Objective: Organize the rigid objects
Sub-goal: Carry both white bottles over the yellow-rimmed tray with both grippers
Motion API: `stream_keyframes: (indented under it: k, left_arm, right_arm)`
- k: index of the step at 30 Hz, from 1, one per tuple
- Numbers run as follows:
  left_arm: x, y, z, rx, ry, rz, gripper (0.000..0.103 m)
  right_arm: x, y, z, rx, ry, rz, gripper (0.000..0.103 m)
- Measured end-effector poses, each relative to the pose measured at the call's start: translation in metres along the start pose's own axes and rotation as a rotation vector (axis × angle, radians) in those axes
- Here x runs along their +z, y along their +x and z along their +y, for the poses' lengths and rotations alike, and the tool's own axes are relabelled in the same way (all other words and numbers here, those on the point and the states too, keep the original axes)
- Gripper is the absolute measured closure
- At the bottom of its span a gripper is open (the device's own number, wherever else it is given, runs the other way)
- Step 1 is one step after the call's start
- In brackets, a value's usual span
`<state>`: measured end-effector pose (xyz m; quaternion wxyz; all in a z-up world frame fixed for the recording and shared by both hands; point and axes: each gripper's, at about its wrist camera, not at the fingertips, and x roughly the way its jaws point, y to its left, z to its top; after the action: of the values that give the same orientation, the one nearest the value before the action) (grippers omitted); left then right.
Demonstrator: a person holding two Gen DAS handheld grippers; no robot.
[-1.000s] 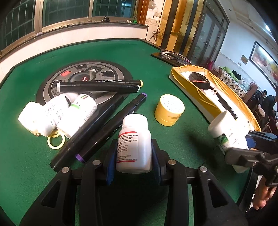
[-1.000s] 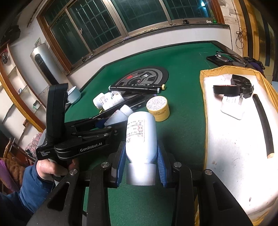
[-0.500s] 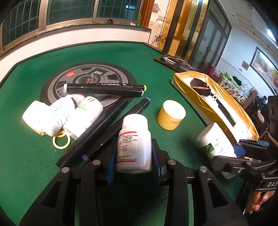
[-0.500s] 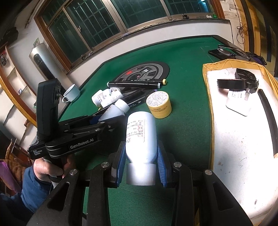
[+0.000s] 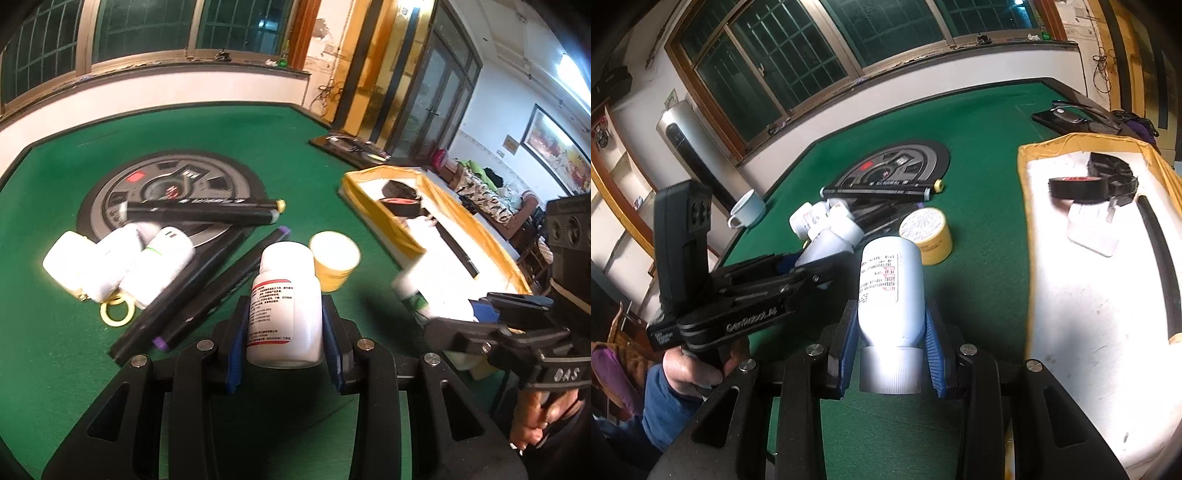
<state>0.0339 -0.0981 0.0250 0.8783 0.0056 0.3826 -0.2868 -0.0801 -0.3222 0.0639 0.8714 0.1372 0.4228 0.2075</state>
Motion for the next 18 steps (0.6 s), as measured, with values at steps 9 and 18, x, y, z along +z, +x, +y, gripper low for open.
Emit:
stream_keyframes:
  k: [9,18]
  left_arm:
    - [0.014,0.003,-0.046,-0.064,0.029,-0.010,0.070]
    - [0.027,0.022,-0.104,-0.118,0.087,0.033,0.070]
  right_arm:
    - [0.012,-0.038,-0.019,-0.024,0.020,-0.080,0.073]
    - [0.021,-0.082,-0.061,-0.070,0.074,-0.158,0.073]
